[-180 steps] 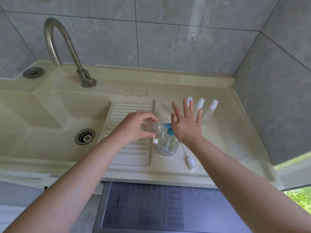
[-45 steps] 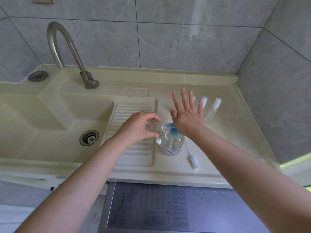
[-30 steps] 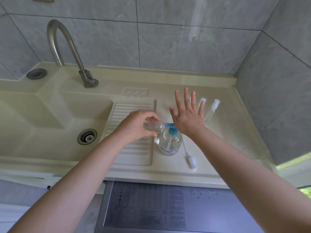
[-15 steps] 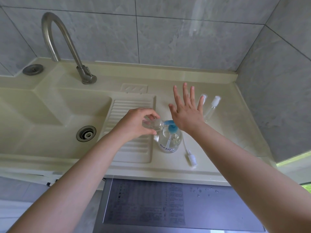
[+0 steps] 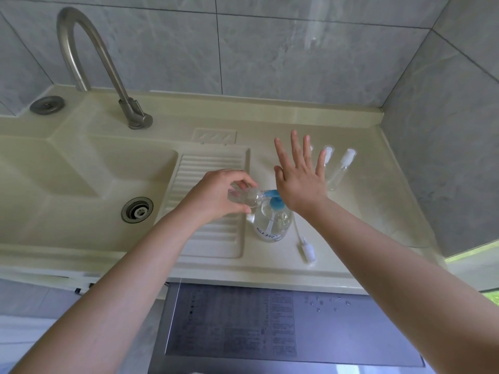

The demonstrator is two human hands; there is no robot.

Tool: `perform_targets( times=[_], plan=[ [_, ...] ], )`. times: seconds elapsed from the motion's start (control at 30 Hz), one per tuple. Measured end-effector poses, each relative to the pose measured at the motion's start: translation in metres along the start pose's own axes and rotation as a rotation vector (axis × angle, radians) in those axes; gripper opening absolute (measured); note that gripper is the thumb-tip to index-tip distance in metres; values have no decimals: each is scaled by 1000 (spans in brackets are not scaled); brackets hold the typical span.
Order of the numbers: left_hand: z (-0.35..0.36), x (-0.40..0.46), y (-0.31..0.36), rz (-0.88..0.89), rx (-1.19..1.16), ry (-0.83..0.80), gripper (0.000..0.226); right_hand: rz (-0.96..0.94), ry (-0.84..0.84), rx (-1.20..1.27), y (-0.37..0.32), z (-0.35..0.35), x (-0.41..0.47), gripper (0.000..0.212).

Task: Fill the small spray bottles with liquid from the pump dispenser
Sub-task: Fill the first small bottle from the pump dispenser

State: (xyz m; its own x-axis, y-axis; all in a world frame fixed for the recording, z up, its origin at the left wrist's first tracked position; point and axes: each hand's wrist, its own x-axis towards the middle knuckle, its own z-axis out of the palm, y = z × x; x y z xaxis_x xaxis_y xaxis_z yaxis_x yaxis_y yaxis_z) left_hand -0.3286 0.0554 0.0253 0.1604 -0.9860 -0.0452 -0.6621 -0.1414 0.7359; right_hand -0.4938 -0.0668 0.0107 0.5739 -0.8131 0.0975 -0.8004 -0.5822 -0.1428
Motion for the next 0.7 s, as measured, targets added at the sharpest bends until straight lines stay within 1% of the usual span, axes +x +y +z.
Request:
perform_targets(
  times=[0.1,0.27,0.33,0.43,0.53,0.63,0.7],
  plan=[
    [1,0,0,-4,-4,4,48,-6,40,-22,-1,3,-2,61],
    [-1,1,3,1,25,16,50,-38,107,-83,0,-10,4,64],
    [0,0,2,-2,29,18,49,-43,91,-118,1,-6,3,63],
    [0,1,3,-3,35,17,49,3,46,-90,4,0,1,60],
    [0,1,4,-4,30,17,48,-37,104,-177,2,-8,5,65],
    [-1,1,3,2,29,11,48,-45,169,-108,-4,-15,10,66],
    [0,0,1,-1,30,12,49,-39,143,-105,-8,-7,8,64]
  ],
)
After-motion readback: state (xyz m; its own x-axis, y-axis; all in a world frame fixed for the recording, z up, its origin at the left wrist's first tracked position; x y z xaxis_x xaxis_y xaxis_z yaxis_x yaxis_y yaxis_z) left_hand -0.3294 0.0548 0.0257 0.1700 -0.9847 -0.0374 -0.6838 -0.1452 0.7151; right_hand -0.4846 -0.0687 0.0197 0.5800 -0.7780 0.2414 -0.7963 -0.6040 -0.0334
